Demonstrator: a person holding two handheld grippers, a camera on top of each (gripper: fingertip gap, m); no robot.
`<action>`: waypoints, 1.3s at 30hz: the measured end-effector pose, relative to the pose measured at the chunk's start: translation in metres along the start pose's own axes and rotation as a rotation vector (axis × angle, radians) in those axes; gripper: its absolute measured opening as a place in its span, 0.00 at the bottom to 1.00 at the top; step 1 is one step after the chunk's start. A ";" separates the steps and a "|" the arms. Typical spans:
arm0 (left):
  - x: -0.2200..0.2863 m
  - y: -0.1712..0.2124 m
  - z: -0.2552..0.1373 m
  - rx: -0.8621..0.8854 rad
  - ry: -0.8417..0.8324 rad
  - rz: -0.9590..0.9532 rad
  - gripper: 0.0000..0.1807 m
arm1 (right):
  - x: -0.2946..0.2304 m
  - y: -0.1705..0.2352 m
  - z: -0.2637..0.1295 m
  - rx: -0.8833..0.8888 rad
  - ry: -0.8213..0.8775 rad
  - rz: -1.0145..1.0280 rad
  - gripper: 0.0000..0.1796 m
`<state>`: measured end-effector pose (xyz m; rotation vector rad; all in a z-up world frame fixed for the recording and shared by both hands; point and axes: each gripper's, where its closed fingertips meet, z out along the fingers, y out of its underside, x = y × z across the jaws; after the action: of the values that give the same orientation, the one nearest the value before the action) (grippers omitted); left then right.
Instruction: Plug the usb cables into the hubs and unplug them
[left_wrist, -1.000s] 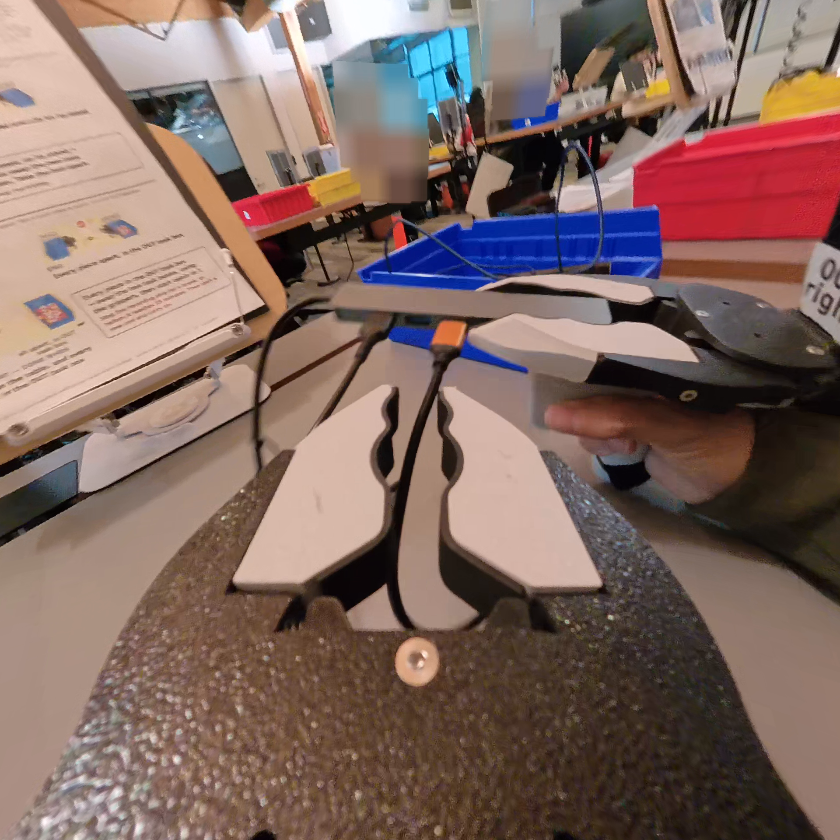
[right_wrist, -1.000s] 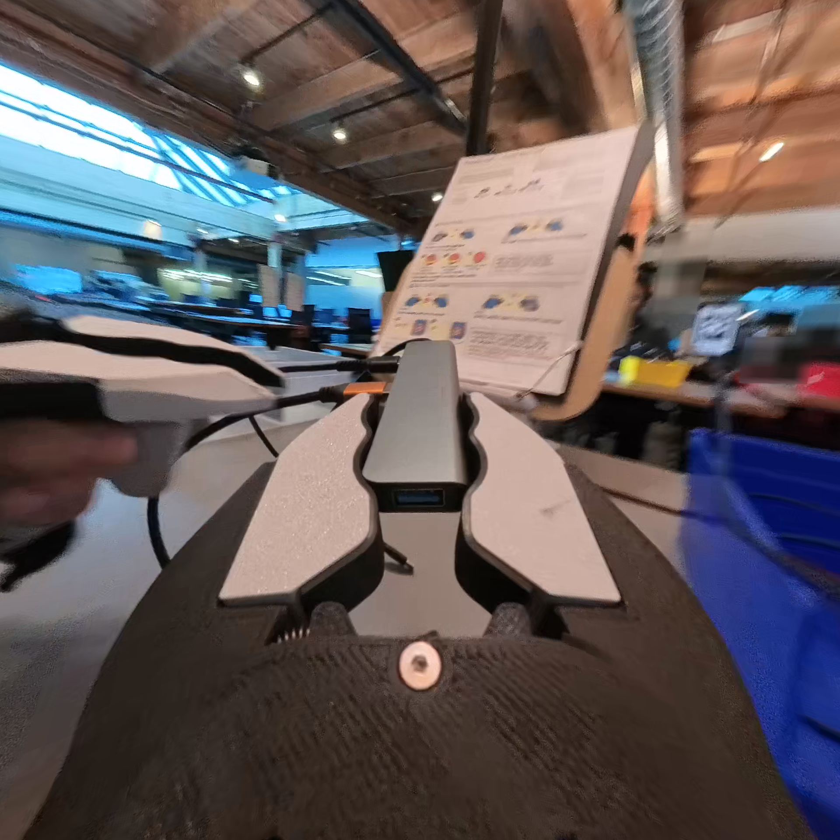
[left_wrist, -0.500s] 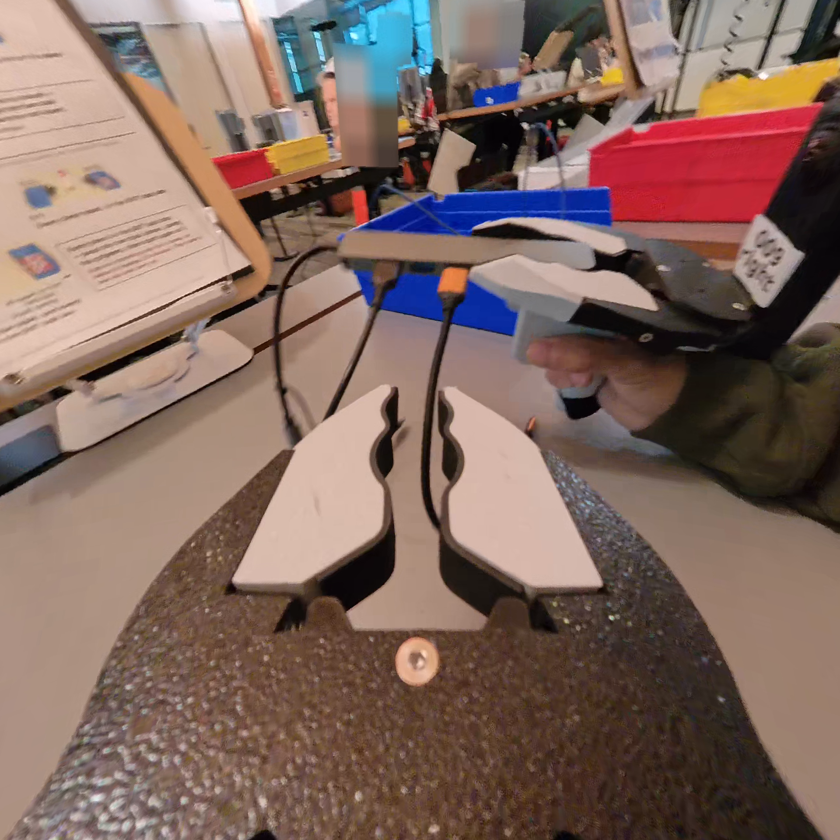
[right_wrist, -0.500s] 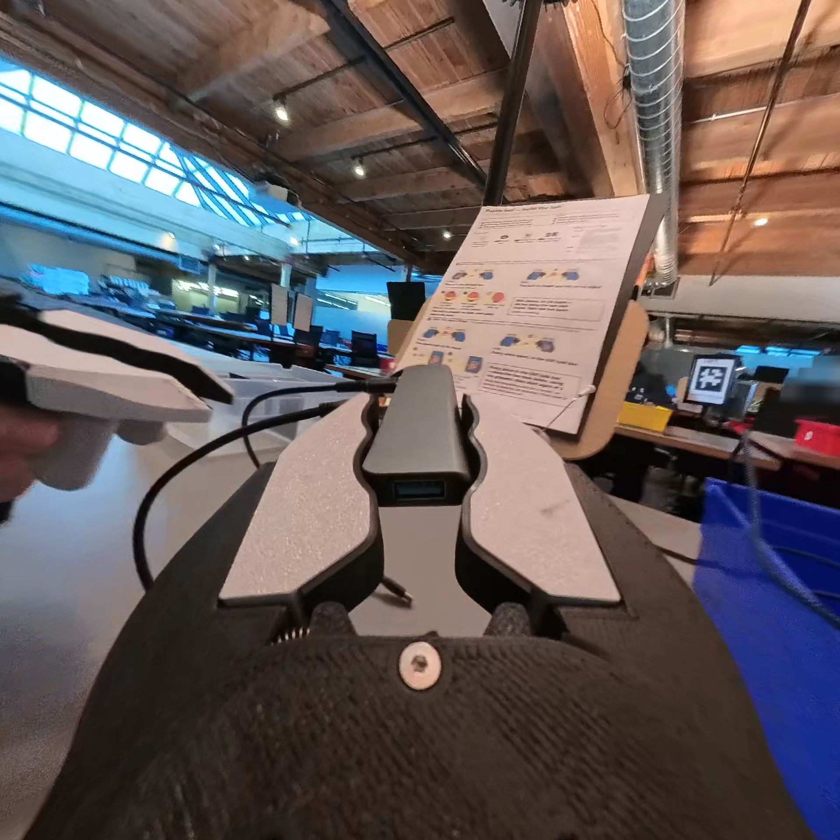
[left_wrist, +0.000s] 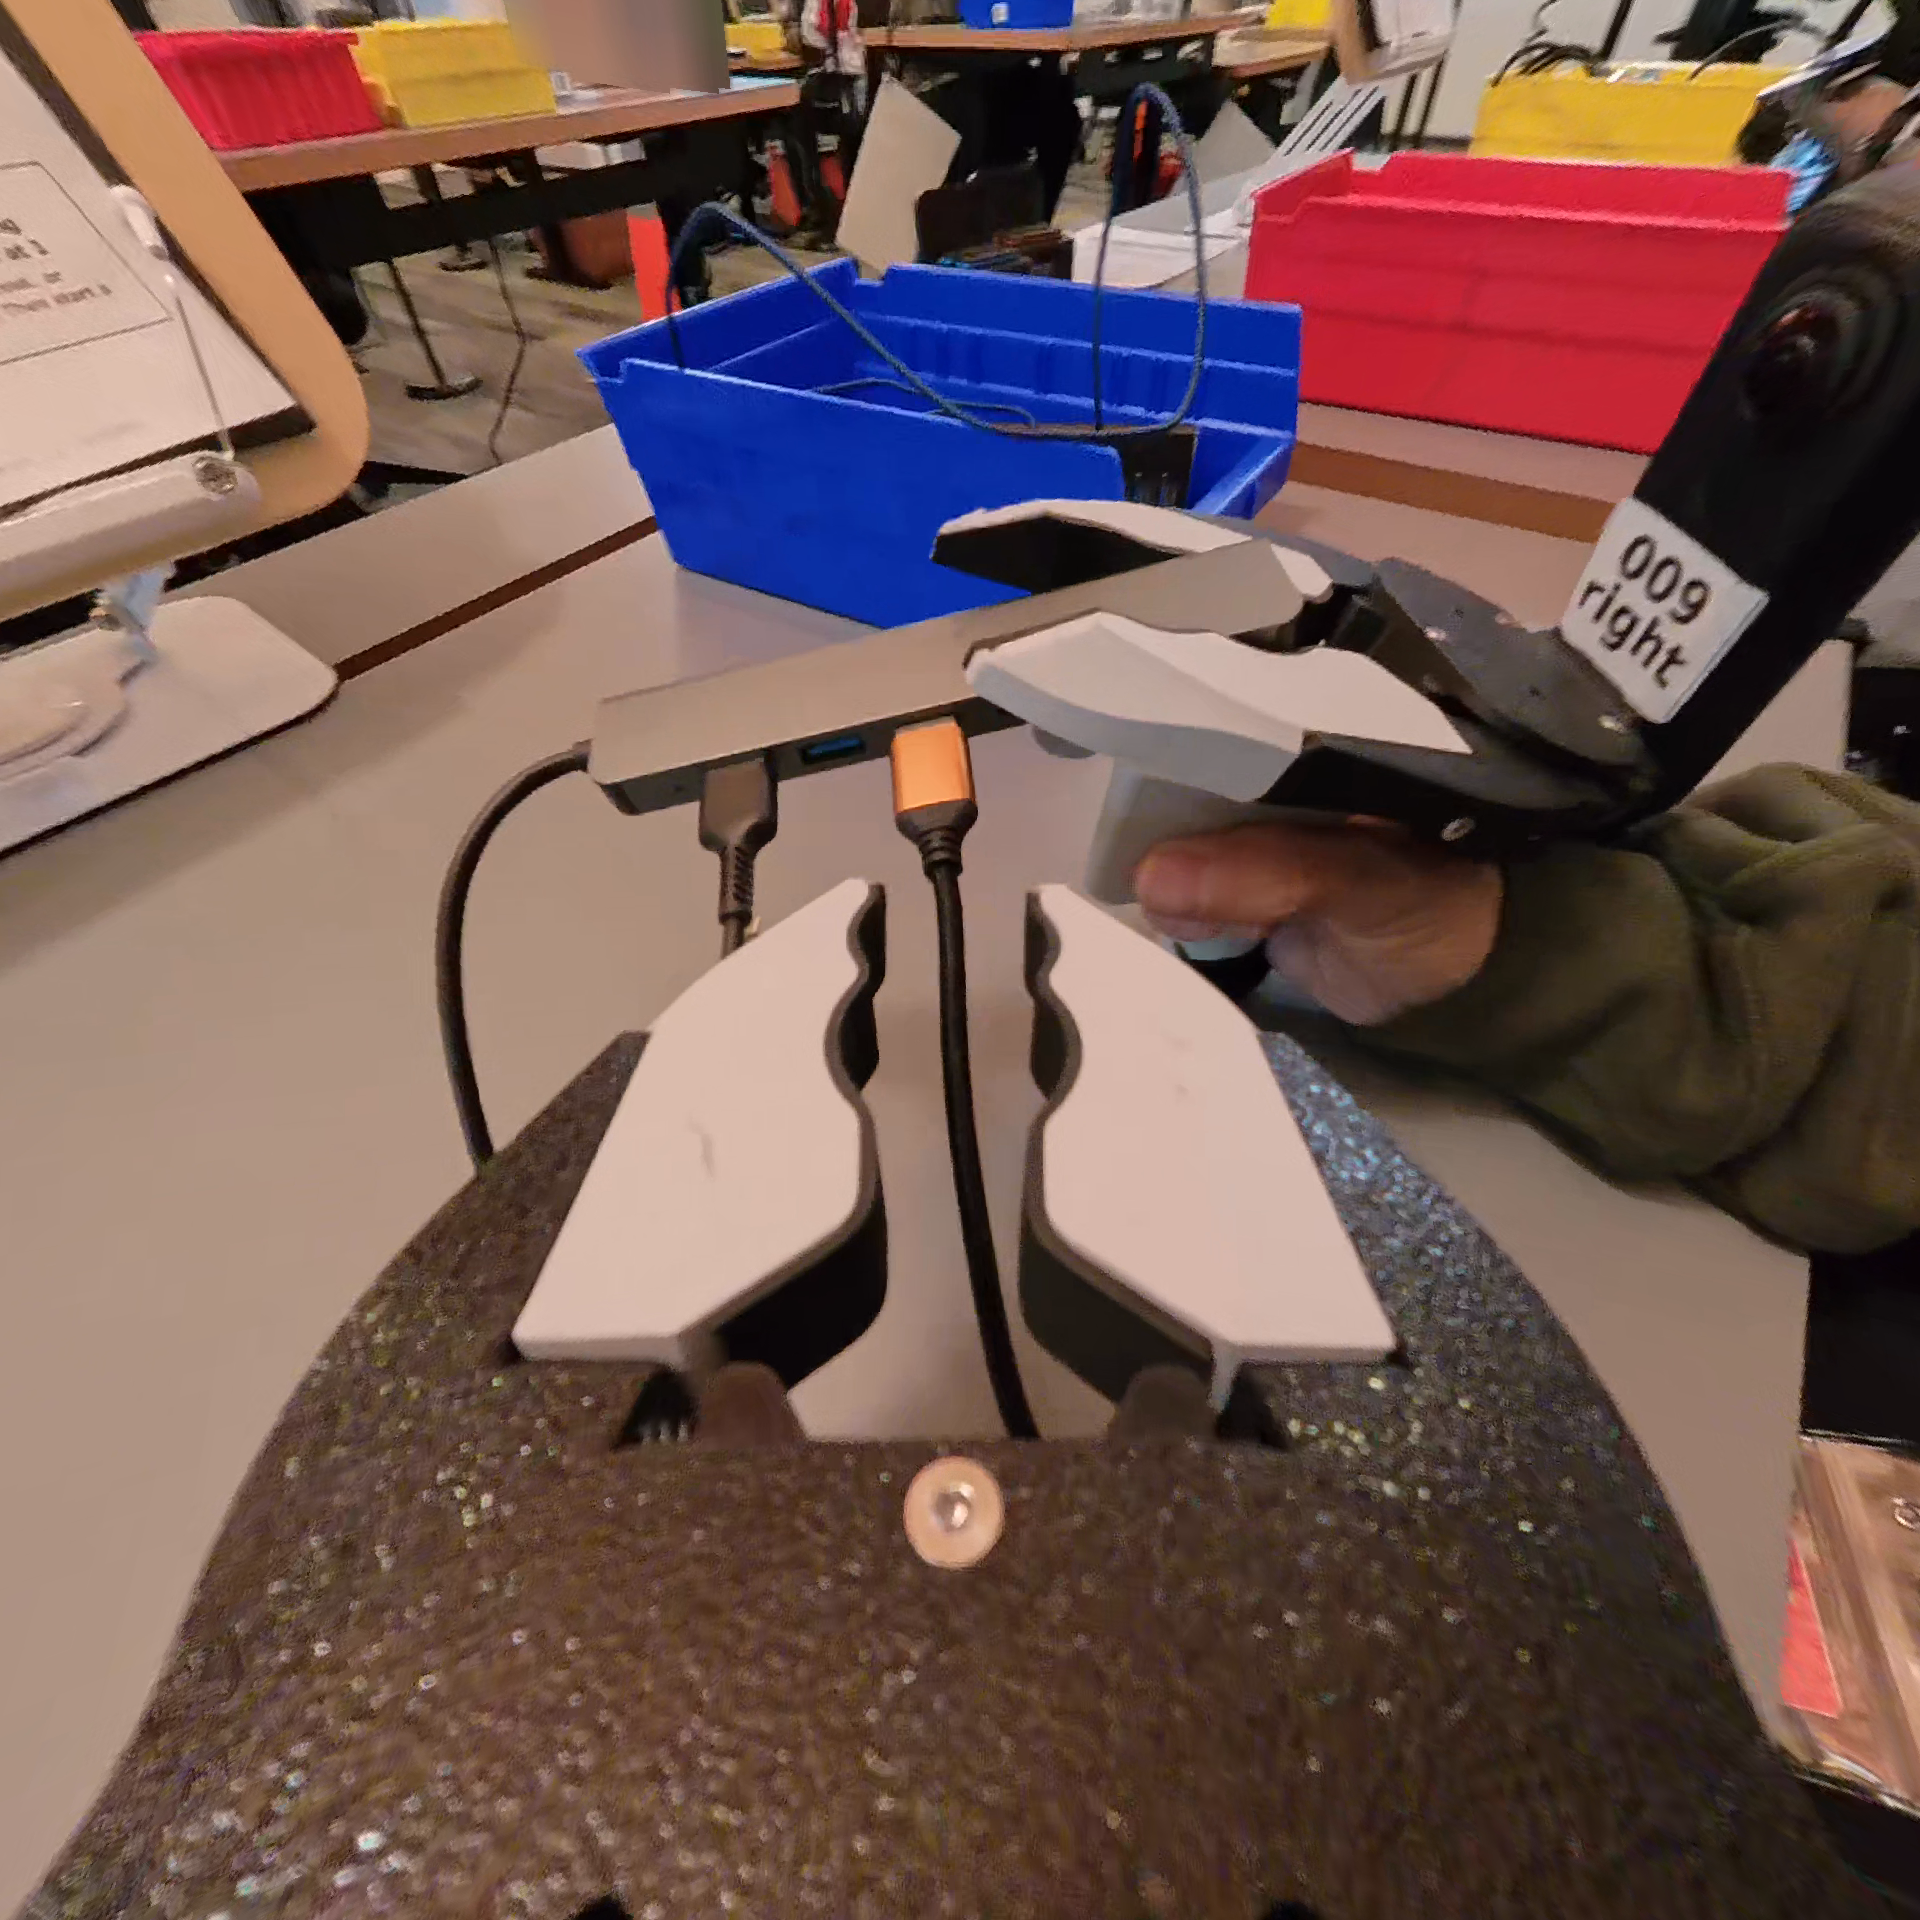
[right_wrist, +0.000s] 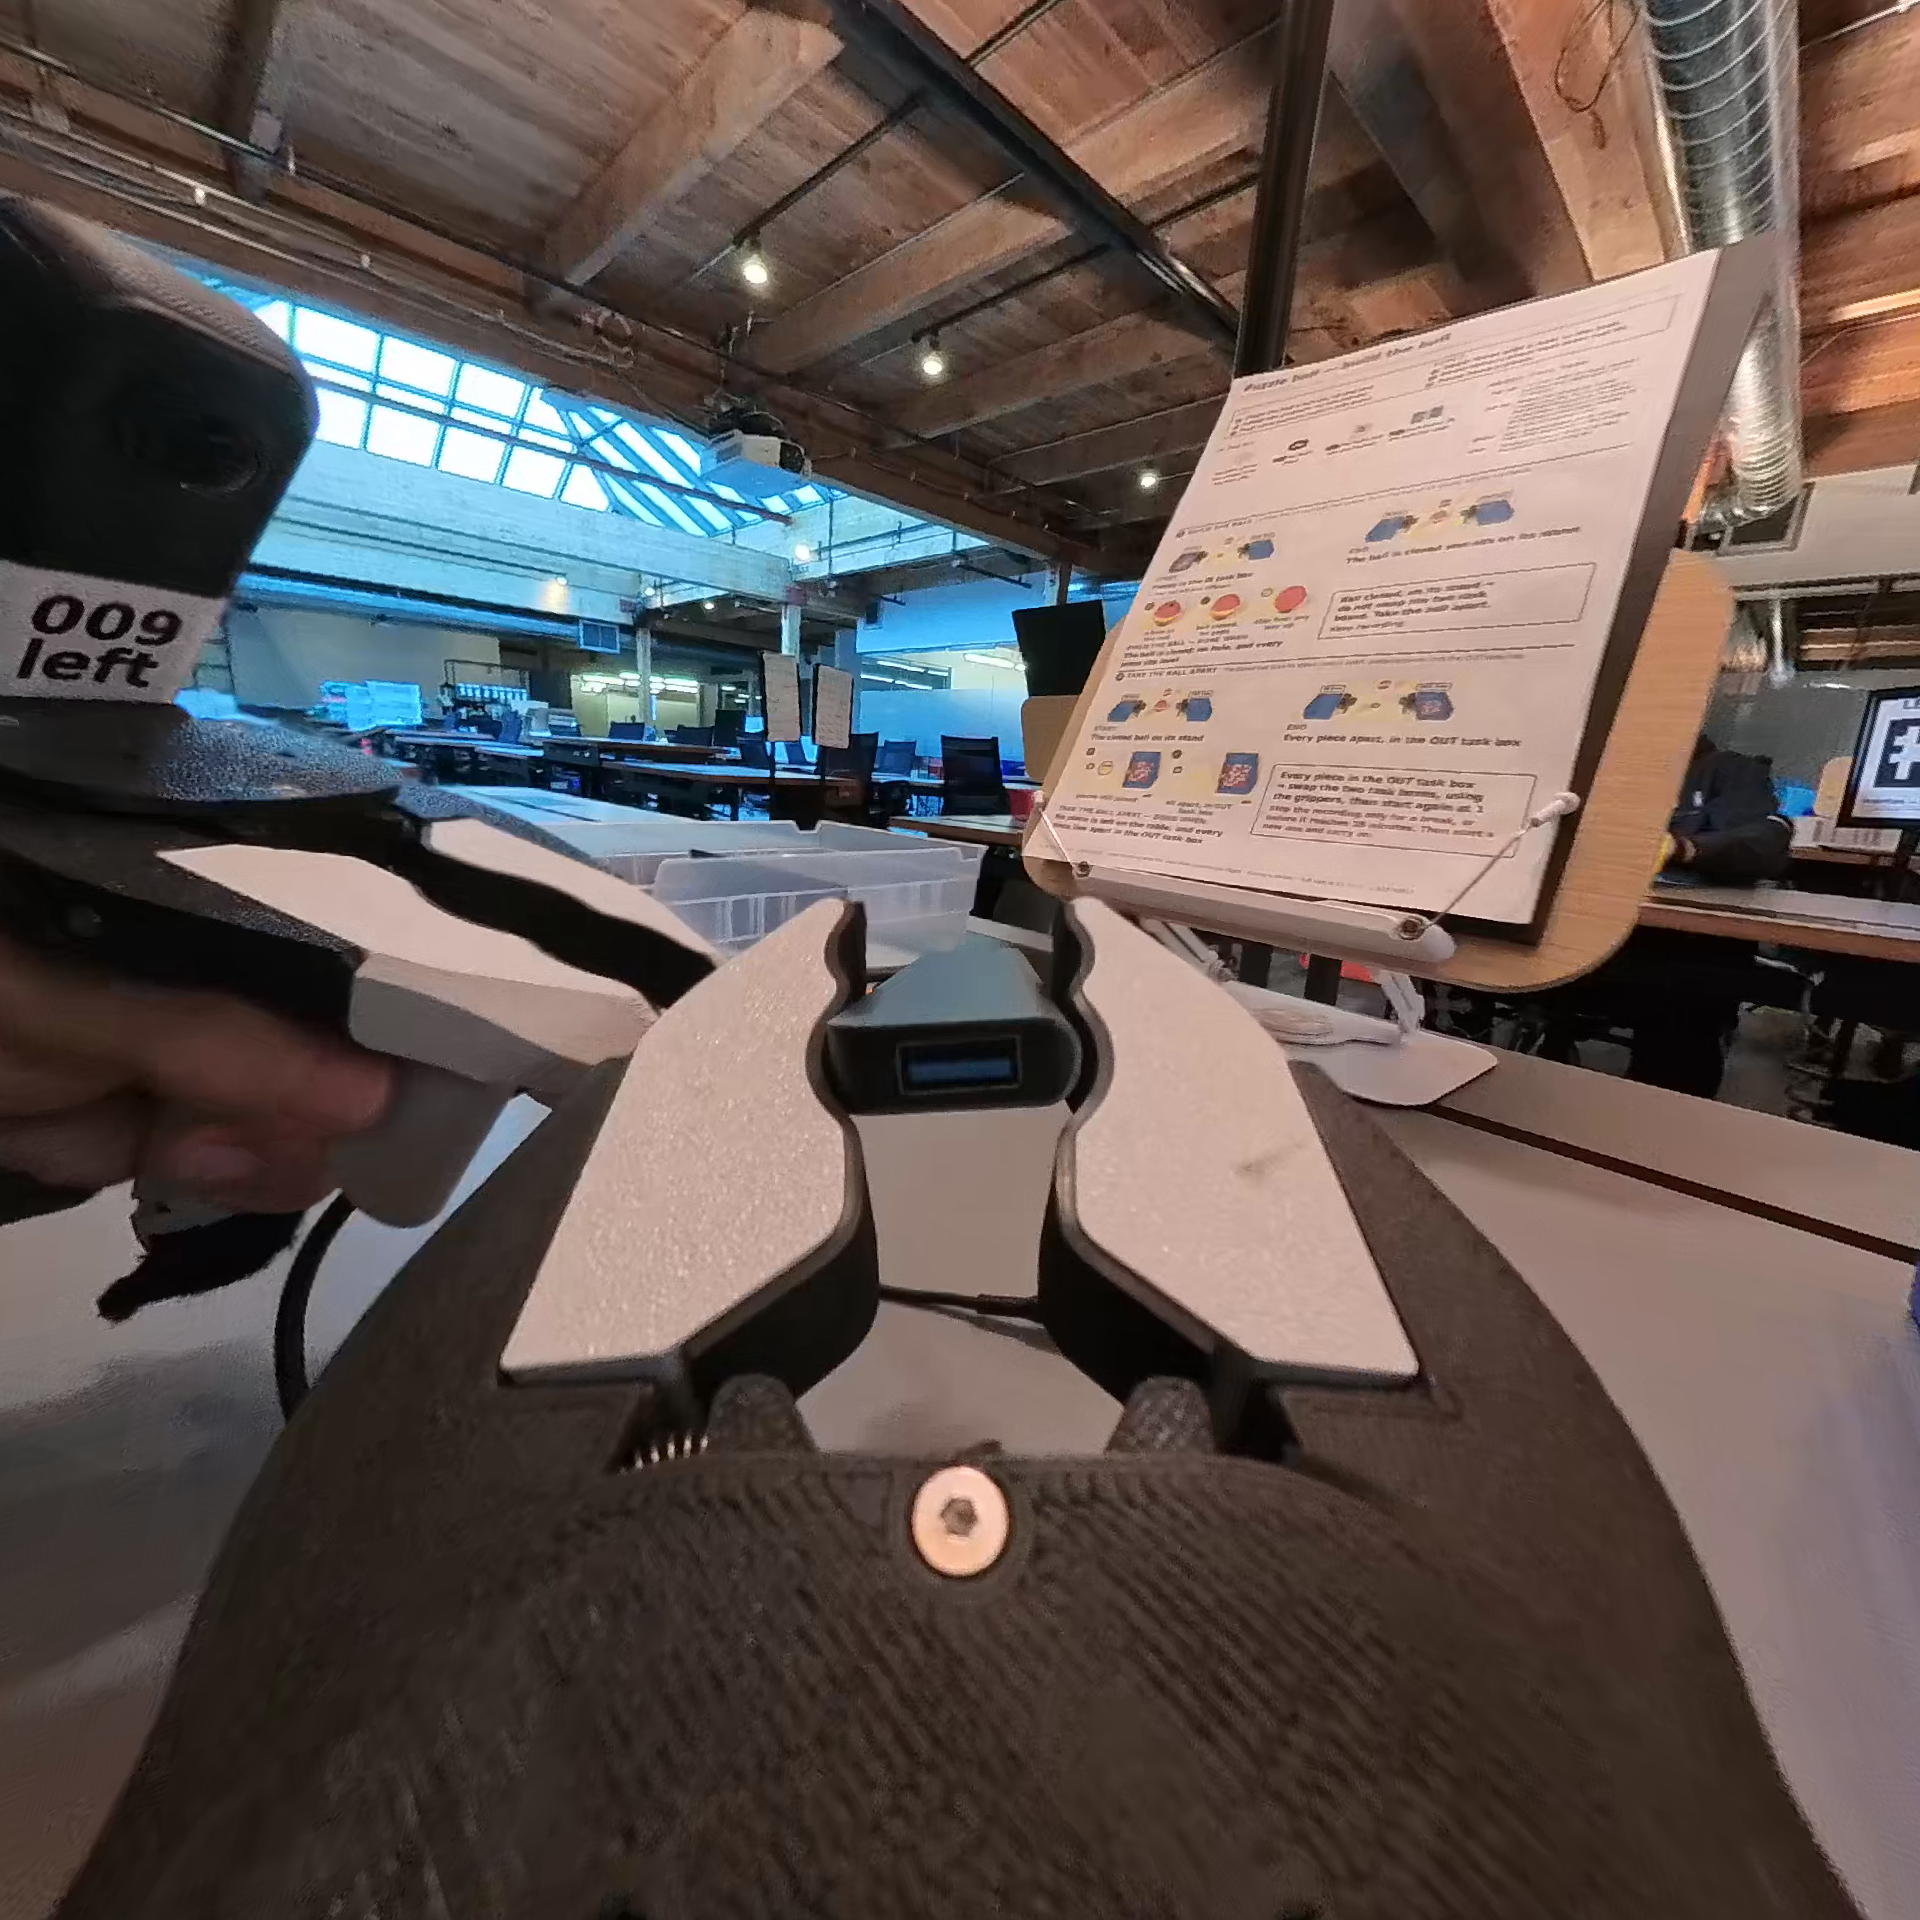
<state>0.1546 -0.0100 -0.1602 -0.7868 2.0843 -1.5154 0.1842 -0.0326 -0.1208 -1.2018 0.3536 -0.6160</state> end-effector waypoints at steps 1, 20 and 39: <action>-0.001 0.002 -0.001 -0.009 -0.012 0.000 0.12 | -0.002 0.001 0.001 -0.006 -0.010 -0.003 0.19; -0.051 0.015 0.016 -0.181 0.164 0.647 0.19 | -0.022 -0.005 -0.003 0.051 -0.269 0.153 0.19; -0.070 -0.042 -0.011 -0.169 0.012 1.192 0.07 | -0.030 0.014 -0.006 -0.192 -0.462 0.314 0.34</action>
<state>0.2075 0.0346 -0.1149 0.4275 2.0306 -0.6622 0.1606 -0.0154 -0.1385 -1.3954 0.2041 -0.0245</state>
